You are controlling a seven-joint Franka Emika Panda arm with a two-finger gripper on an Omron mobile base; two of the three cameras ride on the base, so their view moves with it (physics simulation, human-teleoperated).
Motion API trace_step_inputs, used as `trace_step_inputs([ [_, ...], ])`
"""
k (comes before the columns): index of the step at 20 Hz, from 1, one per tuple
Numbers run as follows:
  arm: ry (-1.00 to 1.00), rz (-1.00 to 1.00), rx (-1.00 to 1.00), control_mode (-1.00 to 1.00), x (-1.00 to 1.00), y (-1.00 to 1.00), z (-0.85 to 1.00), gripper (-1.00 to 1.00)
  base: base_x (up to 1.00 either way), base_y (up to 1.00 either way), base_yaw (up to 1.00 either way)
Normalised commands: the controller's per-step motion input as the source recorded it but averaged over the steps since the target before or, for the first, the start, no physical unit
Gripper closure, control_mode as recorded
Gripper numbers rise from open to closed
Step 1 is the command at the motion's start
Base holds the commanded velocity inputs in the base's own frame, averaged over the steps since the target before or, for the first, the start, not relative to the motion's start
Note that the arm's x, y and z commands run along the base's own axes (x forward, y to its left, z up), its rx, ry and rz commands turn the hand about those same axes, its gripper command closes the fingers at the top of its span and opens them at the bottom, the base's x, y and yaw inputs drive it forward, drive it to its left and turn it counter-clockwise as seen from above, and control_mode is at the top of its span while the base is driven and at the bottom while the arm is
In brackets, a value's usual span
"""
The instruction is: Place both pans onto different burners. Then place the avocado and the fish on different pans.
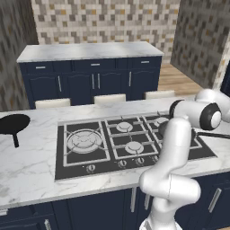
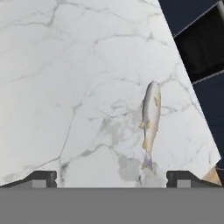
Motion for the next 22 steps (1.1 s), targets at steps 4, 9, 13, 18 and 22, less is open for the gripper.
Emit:
trace_step_inputs([
  [4, -0.05, -0.14, 0.03, -1.00, 0.03, -0.57, -0.03, -1.00, 0.00, 0.00, 0.00],
  [9, -0.04, -0.08, 0.05, -1.00, 0.00, -0.50, -0.14, -1.00, 0.00, 0.00, 0.00],
  [13, -0.02, -0.06, 0.05, -1.00, 0.00, -0.44, -0.27, -1.00, 0.00, 0.00, 0.00],
  [18, 0.00, -0.04, 0.03, -1.00, 0.00, -0.30, -0.37, -1.00, 0.00, 0.00, 0.00],
  [22, 0.00, -0.01, 0.00, -1.00, 0.00, -0.21, -0.36, -1.00, 0.00, 0.00, 0.00],
])
